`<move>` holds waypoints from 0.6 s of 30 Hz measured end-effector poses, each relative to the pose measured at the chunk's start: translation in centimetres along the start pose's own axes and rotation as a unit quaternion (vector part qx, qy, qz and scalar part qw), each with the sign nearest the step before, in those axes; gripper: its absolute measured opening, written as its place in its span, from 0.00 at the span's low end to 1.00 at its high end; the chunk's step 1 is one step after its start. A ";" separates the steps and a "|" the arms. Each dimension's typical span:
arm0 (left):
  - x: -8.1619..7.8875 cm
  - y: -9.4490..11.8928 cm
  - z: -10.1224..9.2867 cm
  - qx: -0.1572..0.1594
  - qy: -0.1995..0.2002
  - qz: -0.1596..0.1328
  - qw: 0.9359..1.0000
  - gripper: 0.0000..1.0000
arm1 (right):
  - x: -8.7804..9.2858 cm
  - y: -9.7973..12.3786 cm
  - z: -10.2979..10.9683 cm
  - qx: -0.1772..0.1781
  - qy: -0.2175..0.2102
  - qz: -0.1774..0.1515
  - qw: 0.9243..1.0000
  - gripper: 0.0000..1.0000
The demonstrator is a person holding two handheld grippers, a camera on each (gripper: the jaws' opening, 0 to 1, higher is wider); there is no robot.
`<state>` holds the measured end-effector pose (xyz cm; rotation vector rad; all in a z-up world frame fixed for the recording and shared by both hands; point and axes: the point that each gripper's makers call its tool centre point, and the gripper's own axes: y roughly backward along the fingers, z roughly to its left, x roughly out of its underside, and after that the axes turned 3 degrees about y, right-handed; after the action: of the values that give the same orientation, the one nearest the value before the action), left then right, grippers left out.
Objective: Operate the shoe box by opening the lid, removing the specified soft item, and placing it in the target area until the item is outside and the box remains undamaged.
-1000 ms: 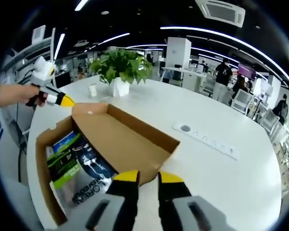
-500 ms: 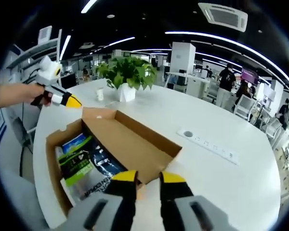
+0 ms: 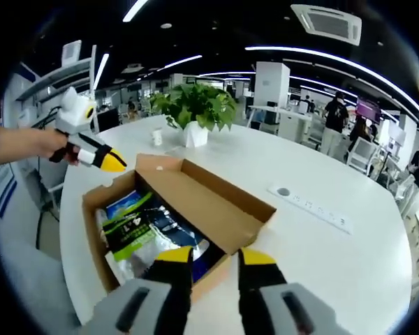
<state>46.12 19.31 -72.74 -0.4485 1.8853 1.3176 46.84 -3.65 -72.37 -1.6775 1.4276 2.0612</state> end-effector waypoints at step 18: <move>3.6 -1.1 -2.9 0.065 0.050 0.030 0.996 0.17 | 1.0 -0.4 2.1 -0.032 -0.001 0.012 0.999 0.28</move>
<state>43.43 16.75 -75.68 -0.3993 2.0675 1.2222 45.21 -2.35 -73.53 -1.6884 1.4016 2.1442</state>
